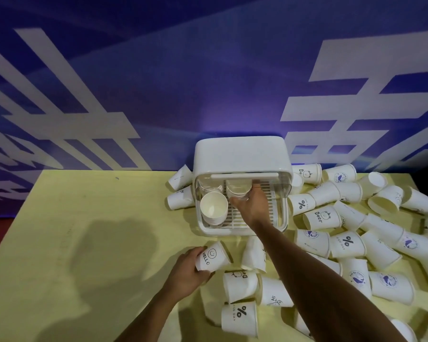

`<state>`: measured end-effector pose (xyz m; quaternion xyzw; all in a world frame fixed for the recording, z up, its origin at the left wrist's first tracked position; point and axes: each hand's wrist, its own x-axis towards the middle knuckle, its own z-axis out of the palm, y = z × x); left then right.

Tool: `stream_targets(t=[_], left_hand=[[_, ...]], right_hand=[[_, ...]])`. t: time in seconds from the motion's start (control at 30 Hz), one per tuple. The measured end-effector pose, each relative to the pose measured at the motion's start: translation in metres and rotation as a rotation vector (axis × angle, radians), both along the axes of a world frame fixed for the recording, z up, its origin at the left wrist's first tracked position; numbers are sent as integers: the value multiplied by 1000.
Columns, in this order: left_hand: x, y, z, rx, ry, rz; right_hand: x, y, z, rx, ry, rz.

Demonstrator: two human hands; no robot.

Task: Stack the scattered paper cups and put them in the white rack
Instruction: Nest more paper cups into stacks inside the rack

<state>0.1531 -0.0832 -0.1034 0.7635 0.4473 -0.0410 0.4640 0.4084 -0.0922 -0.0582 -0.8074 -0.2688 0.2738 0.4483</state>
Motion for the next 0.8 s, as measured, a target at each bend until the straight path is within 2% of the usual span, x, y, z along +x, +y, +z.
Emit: stream_targets(t=[0.37,0.8], left_hand=[[-16,0,-4,-64,-100,159],[-26,11,-17,-30,-118,252]], right_hand=[[2,-2,6,-54,-39,43],[-10,-5,11,-24,5,-69]])
